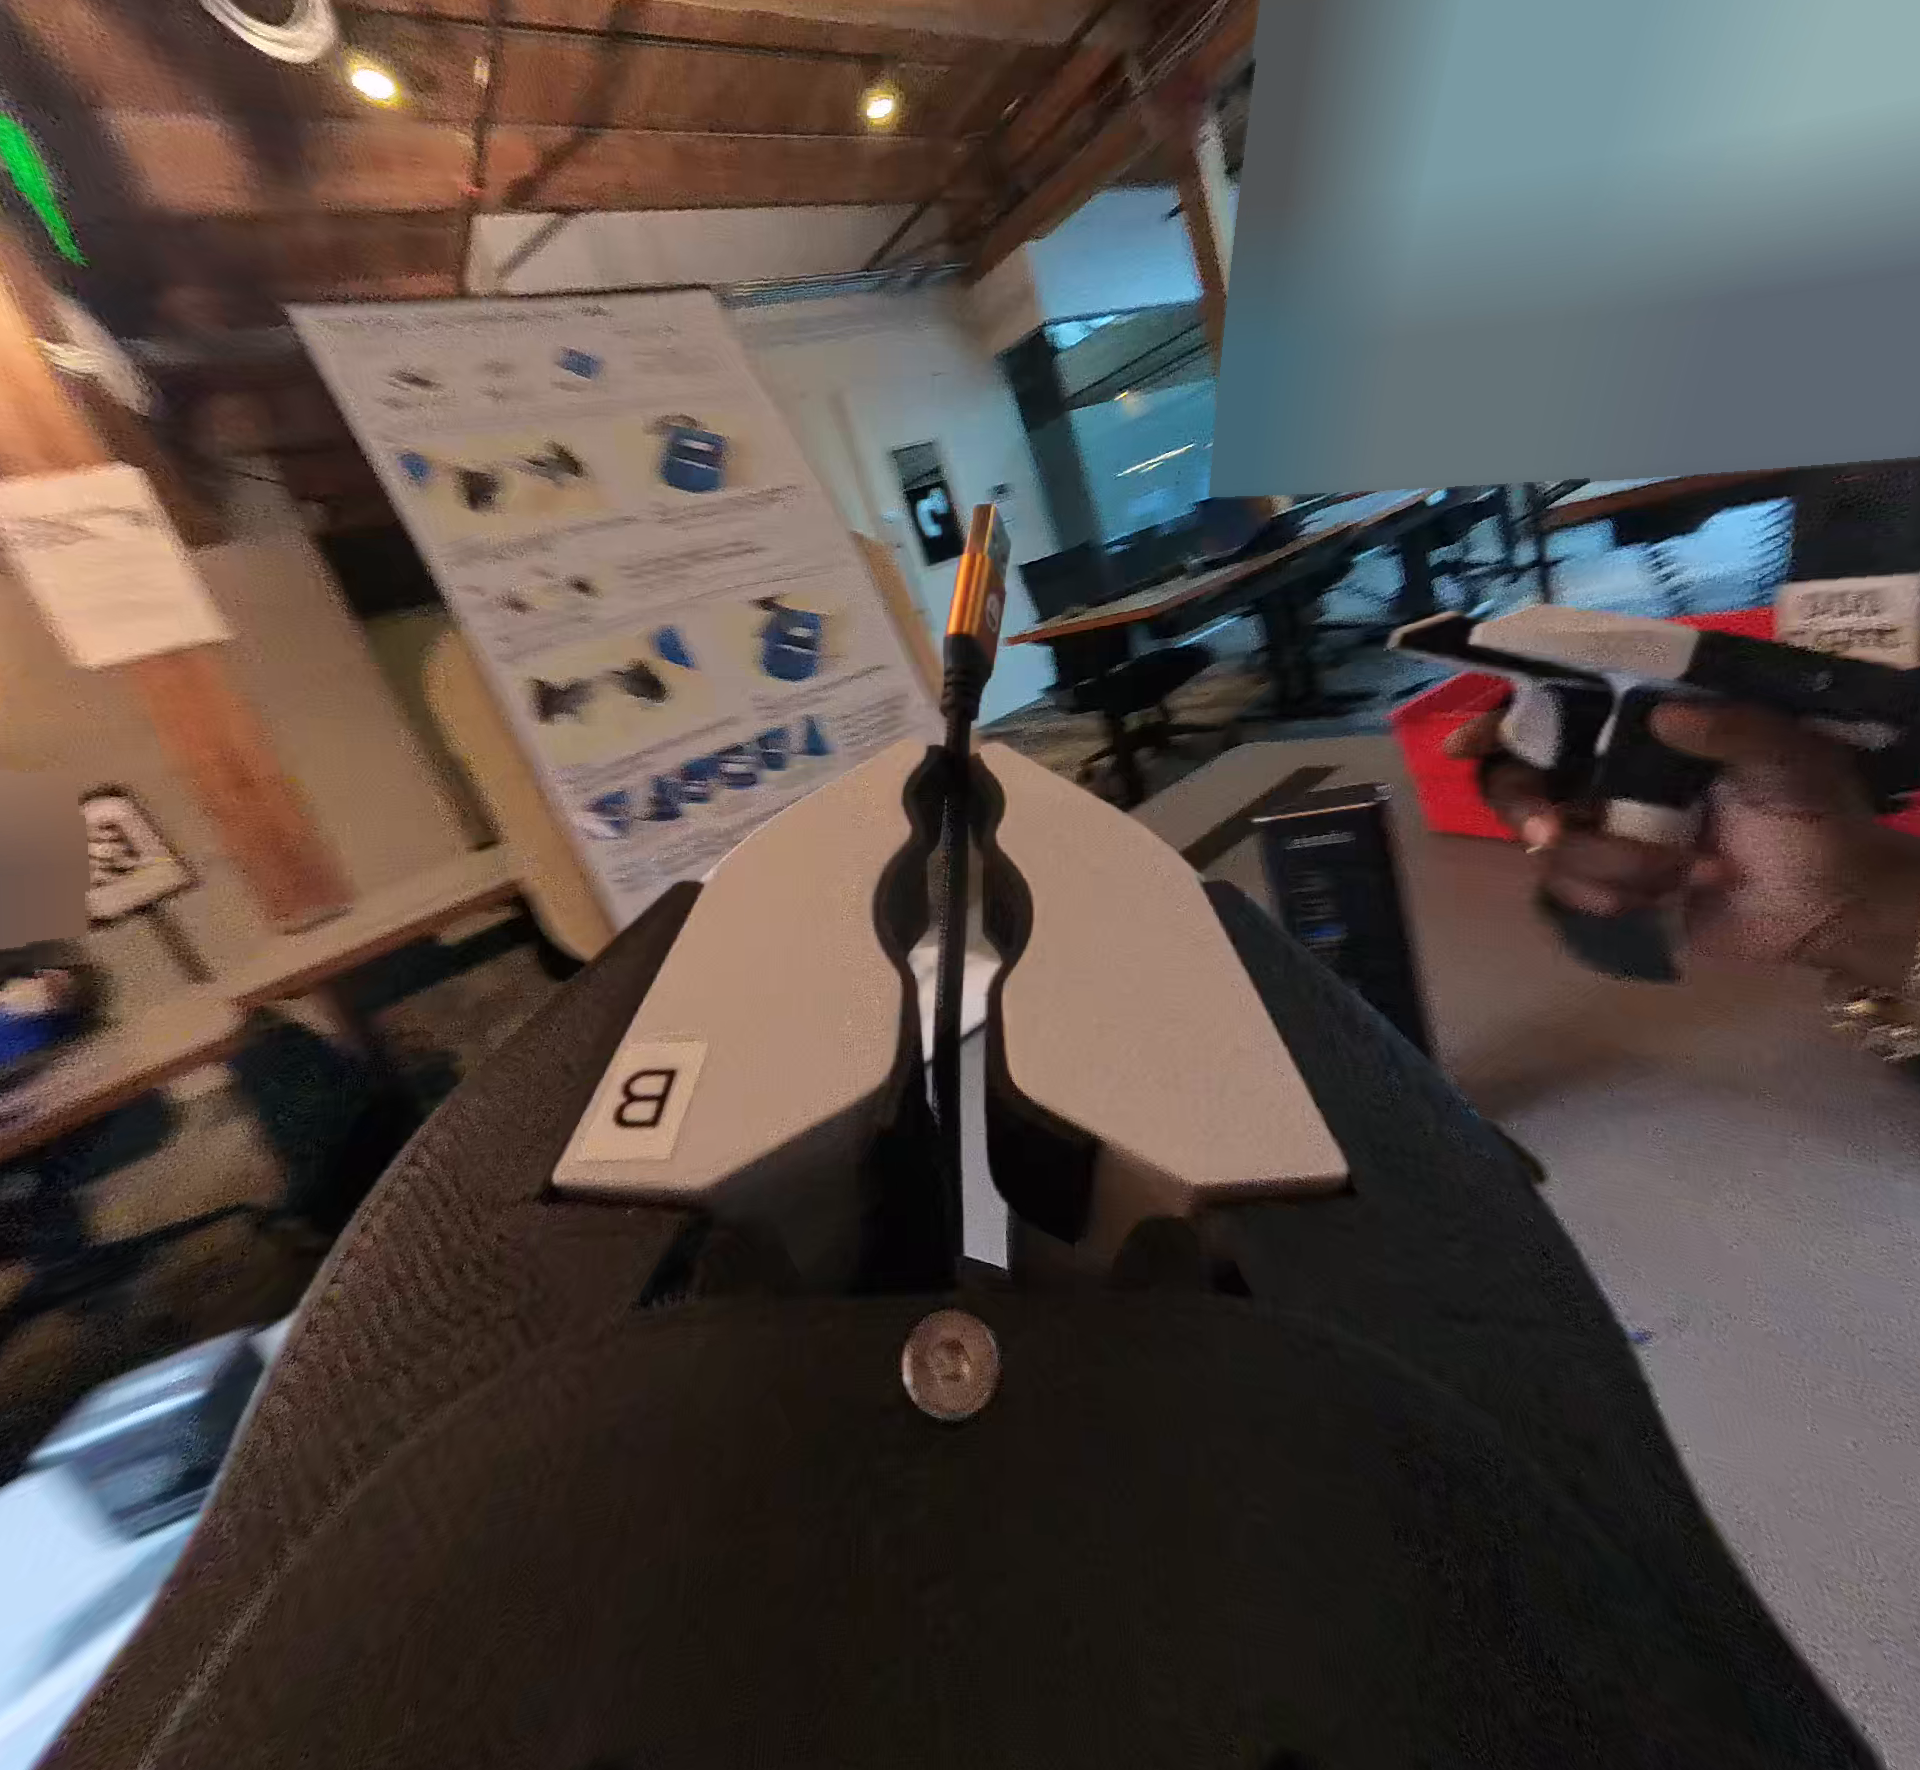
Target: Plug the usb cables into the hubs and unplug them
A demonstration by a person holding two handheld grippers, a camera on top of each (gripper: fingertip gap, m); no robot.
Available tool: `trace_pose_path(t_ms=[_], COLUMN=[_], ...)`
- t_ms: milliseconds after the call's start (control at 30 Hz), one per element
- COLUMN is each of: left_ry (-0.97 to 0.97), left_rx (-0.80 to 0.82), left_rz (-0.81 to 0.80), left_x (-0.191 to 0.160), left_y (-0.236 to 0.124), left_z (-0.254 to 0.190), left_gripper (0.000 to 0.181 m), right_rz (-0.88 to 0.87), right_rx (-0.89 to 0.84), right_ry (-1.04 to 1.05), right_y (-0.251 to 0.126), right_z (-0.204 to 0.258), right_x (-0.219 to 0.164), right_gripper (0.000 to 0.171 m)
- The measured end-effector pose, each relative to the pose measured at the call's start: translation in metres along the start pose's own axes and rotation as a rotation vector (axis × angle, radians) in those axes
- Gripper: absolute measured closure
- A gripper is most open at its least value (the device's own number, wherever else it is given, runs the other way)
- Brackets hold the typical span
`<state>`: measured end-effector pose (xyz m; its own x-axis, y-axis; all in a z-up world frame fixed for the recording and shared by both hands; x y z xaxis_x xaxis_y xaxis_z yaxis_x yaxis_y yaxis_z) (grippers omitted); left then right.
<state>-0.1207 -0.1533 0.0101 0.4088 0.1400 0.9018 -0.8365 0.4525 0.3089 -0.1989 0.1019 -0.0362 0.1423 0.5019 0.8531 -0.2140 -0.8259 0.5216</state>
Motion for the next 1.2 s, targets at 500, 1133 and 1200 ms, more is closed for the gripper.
trace_pose_path(t_ms=[500, 1133, 1200], left_ry=[-0.232, 0.932, 1.08], left_rx=[-0.468, -0.108, -0.034], left_rz=[-0.117, -0.029, -0.038], left_x=[-0.069, -0.096, -0.095], left_y=[0.009, 0.009, 0.009], left_z=[-0.073, -0.102, -0.104], left_gripper=[0.177, 0.177, 0.177], right_rz=[0.248, 0.686, 0.689], right_rx=[0.334, 0.27, 0.283], right_ry=[0.129, 0.003, 0.244], right_y=[0.022, 0.007, 0.011], right_z=[0.044, 0.036, 0.035], right_x=[-0.047, -0.046, -0.052], right_gripper=[0.14, 0.134, 0.126])
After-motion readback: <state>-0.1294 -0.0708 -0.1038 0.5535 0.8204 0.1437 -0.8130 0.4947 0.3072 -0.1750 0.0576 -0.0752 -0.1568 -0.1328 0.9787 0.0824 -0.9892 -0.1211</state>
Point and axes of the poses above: each gripper's, where its closed fingertips meet, y out along the fingers, x out of its top, z = x × y across the jaws, the point moved 6 cm from there along -y, back along the fingers, and after that the axes turned 3 degrees about x, right-handed, at the moved point
